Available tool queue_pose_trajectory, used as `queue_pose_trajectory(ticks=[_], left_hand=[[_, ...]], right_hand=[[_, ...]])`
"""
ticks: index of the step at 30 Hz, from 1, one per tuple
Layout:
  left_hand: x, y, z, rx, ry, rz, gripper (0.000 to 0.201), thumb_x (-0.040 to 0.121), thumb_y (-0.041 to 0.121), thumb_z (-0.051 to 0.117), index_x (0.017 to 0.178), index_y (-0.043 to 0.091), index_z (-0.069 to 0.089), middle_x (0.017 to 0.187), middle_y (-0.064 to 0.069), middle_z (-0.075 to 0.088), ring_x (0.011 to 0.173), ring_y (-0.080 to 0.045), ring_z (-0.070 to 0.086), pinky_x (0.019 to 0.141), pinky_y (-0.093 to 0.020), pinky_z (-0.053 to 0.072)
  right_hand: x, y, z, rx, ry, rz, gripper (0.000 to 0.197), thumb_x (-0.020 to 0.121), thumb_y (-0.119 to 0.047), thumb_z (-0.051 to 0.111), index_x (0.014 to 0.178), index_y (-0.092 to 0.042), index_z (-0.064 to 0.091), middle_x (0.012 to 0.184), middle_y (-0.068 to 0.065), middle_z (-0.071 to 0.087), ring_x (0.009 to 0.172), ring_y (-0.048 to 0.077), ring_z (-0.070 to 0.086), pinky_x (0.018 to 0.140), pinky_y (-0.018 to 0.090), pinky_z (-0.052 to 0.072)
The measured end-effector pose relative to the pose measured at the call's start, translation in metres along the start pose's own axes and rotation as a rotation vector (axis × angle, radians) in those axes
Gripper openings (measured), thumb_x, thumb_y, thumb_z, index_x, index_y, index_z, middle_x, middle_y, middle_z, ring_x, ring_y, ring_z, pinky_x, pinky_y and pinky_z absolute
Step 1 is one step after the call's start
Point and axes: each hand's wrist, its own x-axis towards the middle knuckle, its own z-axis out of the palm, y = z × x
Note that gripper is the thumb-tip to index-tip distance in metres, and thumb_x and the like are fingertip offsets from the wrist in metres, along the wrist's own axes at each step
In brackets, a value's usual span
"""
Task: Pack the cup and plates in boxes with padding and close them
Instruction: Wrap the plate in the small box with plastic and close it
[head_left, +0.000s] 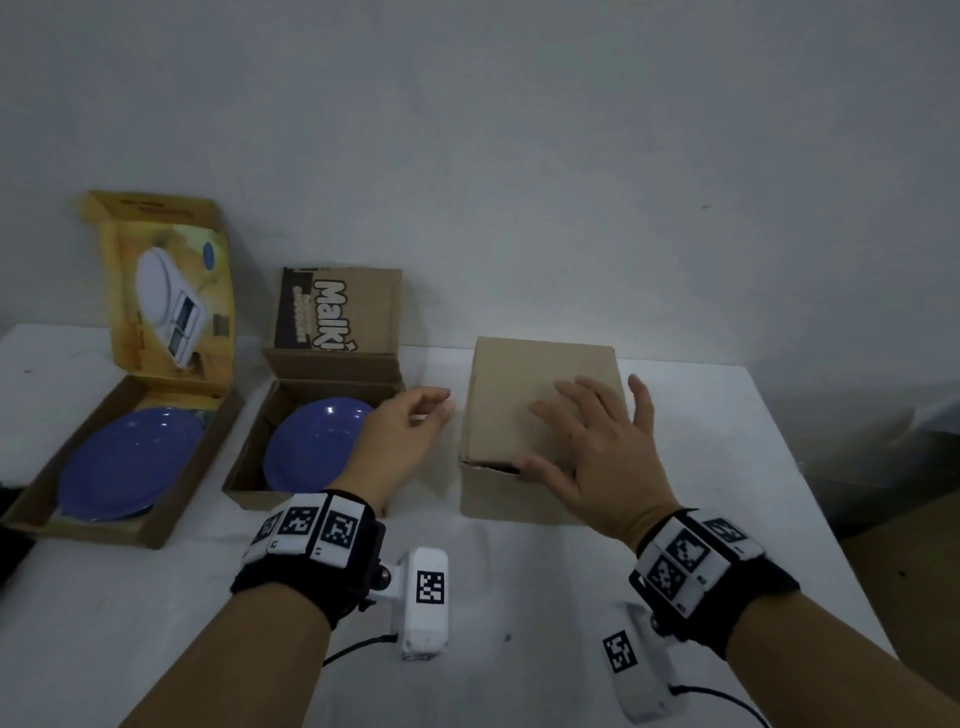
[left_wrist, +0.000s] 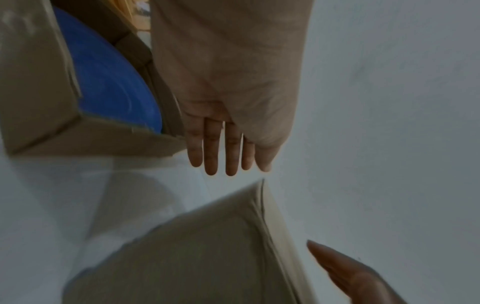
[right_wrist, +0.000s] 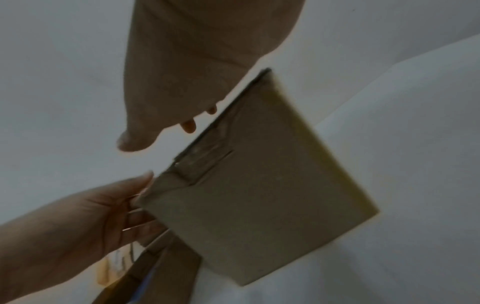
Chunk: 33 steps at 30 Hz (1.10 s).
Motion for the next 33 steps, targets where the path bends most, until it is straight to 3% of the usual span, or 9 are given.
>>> queue_pose_trajectory(ticks=[5, 8, 12, 18, 21, 23, 26, 29, 33], left_hand=[[-0.001, -0.026, -0.075, 0.177, 0.162, 0.014, 0.021, 0.092, 0.02, 0.058, 0.112, 0.022, 0.064, 0.109, 0.004, 0.065, 0.106, -0.014, 0.057, 0.091, -0.028, 0.043], [-0.003, -0.058, -0.116, 0.333, 0.217, -0.014, 0.025, 0.089, 0.016, 0.059, 0.113, 0.02, 0.063, 0.113, -0.003, 0.065, 0.107, -0.022, 0.058, 0.091, -0.033, 0.046], [-0.008, -0.102, -0.159, 0.468, 0.087, 0.017, 0.035, 0.086, 0.009, 0.061, 0.12, 0.018, 0.059, 0.124, -0.005, 0.058, 0.114, -0.024, 0.054, 0.094, -0.032, 0.042], [-0.015, -0.125, -0.18, 0.288, -0.057, 0.041, 0.039, 0.09, 0.01, 0.054, 0.125, 0.027, 0.053, 0.131, 0.003, 0.053, 0.112, -0.018, 0.056, 0.093, -0.037, 0.05], [-0.013, -0.127, -0.188, 0.23, -0.058, -0.01, 0.043, 0.089, 0.008, 0.058, 0.128, 0.023, 0.05, 0.13, 0.004, 0.052, 0.099, -0.011, 0.056, 0.08, -0.024, 0.047], [-0.01, -0.13, -0.192, 0.193, -0.062, -0.021, 0.049, 0.087, 0.009, 0.062, 0.131, 0.023, 0.047, 0.131, 0.003, 0.051, 0.095, -0.011, 0.058, 0.079, -0.026, 0.048], [-0.008, -0.132, -0.194, 0.111, -0.122, -0.056, 0.057, 0.087, 0.008, 0.062, 0.137, 0.026, 0.041, 0.134, 0.009, 0.046, 0.097, -0.011, 0.058, 0.082, -0.029, 0.049], [-0.006, -0.13, -0.196, 0.085, -0.189, -0.051, 0.058, 0.089, 0.007, 0.058, 0.14, 0.028, 0.039, 0.129, 0.015, 0.042, 0.101, -0.009, 0.055, 0.08, -0.023, 0.046], [-0.001, -0.136, -0.197, 0.031, -0.21, -0.058, 0.062, 0.086, 0.008, 0.063, 0.139, 0.029, 0.039, 0.13, 0.013, 0.043, 0.102, -0.012, 0.056, 0.075, -0.019, 0.049]], right_hand=[[0.029, -0.086, 0.008, 0.075, 0.215, -0.175, 0.024, 0.086, -0.038, 0.053, 0.103, -0.024, 0.063, 0.109, 0.002, 0.06, 0.103, 0.024, 0.054, 0.094, 0.044, 0.035], [0.038, -0.141, 0.038, 0.155, 0.074, -0.196, 0.019, 0.081, -0.025, 0.054, 0.098, -0.023, 0.063, 0.102, -0.001, 0.061, 0.096, 0.024, 0.055, 0.08, 0.04, 0.042], [0.037, -0.195, 0.092, 0.175, -0.154, -0.055, 0.034, 0.079, -0.025, 0.047, 0.106, -0.021, 0.068, 0.104, 0.002, 0.069, 0.098, 0.028, 0.063, 0.074, 0.043, 0.049], [0.029, -0.21, 0.119, 0.309, -0.247, 0.075, 0.04, 0.072, 0.004, 0.055, 0.107, -0.012, 0.068, 0.087, 0.015, 0.068, 0.081, 0.036, 0.063, 0.075, 0.037, 0.05], [0.025, -0.215, 0.112, 0.242, -0.123, 0.072, 0.032, 0.076, -0.006, 0.06, 0.106, -0.016, 0.066, 0.093, 0.009, 0.067, 0.088, 0.033, 0.063, 0.08, 0.039, 0.049], [0.021, -0.231, 0.097, 0.189, -0.071, 0.079, 0.032, 0.082, -0.037, 0.058, 0.11, -0.022, 0.06, 0.101, 0.002, 0.061, 0.096, 0.026, 0.057, 0.084, 0.039, 0.044], [0.017, -0.259, 0.084, 0.367, -0.417, -0.001, 0.065, 0.069, -0.07, 0.061, 0.118, -0.03, 0.048, 0.116, -0.004, 0.051, 0.104, 0.016, 0.047, 0.09, 0.032, 0.039], [0.016, -0.269, 0.095, 0.279, -0.695, -0.118, 0.062, 0.071, -0.059, 0.069, 0.122, -0.03, 0.048, 0.116, -0.003, 0.046, 0.102, 0.017, 0.045, 0.088, 0.03, 0.038], [0.024, -0.254, 0.088, 0.469, -0.573, -0.029, 0.024, 0.074, -0.037, 0.075, 0.089, -0.024, 0.06, 0.093, -0.006, 0.051, 0.083, 0.012, 0.049, 0.074, 0.029, 0.044]])
